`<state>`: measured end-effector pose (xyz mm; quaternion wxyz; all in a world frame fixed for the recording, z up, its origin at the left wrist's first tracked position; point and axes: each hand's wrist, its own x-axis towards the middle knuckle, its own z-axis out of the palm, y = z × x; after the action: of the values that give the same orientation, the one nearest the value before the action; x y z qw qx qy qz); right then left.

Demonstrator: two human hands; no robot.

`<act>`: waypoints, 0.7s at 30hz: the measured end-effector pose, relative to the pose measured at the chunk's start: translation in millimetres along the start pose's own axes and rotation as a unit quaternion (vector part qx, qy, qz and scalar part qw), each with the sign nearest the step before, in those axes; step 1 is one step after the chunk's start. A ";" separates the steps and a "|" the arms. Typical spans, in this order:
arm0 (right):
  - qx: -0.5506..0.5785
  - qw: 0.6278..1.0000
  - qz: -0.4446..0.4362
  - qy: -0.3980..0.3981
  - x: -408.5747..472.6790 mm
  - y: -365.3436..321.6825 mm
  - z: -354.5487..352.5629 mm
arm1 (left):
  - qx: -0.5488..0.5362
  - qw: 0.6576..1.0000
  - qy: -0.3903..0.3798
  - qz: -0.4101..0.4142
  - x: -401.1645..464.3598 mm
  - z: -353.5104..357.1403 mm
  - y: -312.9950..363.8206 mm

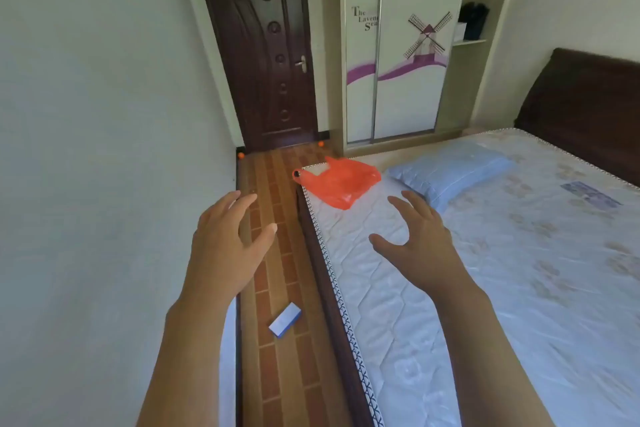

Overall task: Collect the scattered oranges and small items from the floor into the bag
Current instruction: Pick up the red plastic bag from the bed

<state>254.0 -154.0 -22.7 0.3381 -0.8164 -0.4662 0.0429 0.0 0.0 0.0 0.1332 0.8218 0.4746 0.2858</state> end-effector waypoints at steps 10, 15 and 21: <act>-0.013 0.999 -0.031 -0.008 25.7 -78.2 70.9 | -0.013 1.000 -0.011 -0.024 25.5 -29.7 -101.4; -0.017 0.998 -0.056 -0.022 39.3 -109.1 97.1 | -0.019 0.999 0.002 -0.040 23.5 -42.7 -142.6; 0.000 0.996 -0.085 -0.027 58.5 -147.9 116.9 | -0.027 0.997 0.012 -0.064 31.5 -61.7 -173.7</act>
<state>133.5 1.8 -10.5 0.3276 -0.7723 -0.5431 0.0360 -146.9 113.0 -24.9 0.1676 0.7822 0.5200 0.2994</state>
